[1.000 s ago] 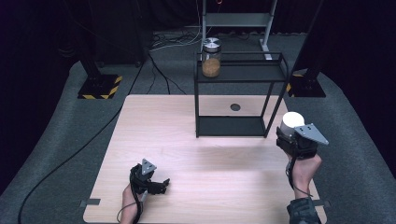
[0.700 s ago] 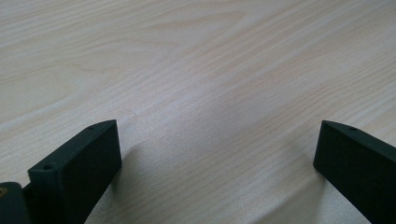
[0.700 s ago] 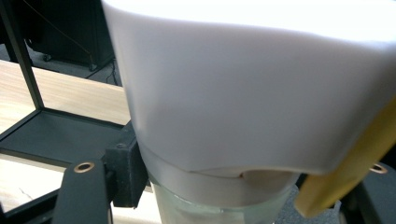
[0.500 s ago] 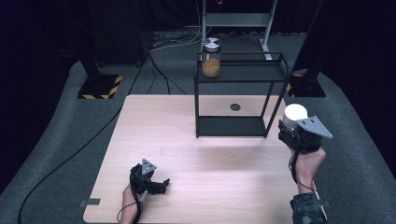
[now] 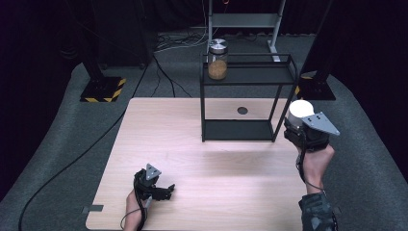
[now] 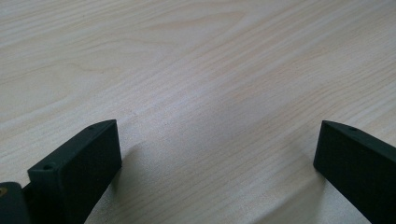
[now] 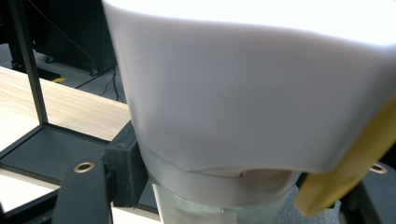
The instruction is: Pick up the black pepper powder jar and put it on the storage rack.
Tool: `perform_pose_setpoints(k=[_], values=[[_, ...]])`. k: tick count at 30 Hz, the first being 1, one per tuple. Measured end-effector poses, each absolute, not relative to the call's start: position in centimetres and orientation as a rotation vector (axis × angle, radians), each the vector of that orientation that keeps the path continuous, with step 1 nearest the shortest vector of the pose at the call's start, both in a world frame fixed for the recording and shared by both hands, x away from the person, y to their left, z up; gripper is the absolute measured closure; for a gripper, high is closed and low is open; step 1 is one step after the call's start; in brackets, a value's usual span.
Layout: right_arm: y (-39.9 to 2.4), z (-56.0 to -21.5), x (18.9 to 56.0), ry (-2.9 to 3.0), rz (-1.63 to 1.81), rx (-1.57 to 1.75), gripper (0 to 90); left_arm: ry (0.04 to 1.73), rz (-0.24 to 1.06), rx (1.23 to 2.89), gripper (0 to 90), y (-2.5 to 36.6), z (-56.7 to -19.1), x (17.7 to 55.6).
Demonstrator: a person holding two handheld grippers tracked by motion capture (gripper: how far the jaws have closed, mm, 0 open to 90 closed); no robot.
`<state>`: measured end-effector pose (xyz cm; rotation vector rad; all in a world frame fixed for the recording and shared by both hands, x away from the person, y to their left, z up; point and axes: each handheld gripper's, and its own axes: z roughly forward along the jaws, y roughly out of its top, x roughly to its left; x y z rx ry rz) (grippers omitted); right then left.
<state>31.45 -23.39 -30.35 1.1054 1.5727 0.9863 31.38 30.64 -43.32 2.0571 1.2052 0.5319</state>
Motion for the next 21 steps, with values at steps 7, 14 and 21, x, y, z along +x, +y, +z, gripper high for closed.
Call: perform_pose_setpoints(k=[7, 14, 21], values=[[-23.0, -29.4, 31.8, 1.576, 0.994, 1.078, 29.6, 1.205, 0.532, 2.057, 0.3, 30.6, -43.3, 31.4], [-22.6, -28.6, 32.1, 1.584, 1.002, 1.051, 29.5, 1.205, 0.531, 2.058, 0.3, 30.6, -43.3, 31.4], [-22.9, -27.8, 32.7, 1.608, 1.053, 1.048, 29.6, 1.205, 0.531, 2.058, 0.3, 30.6, -43.3, 31.4]])
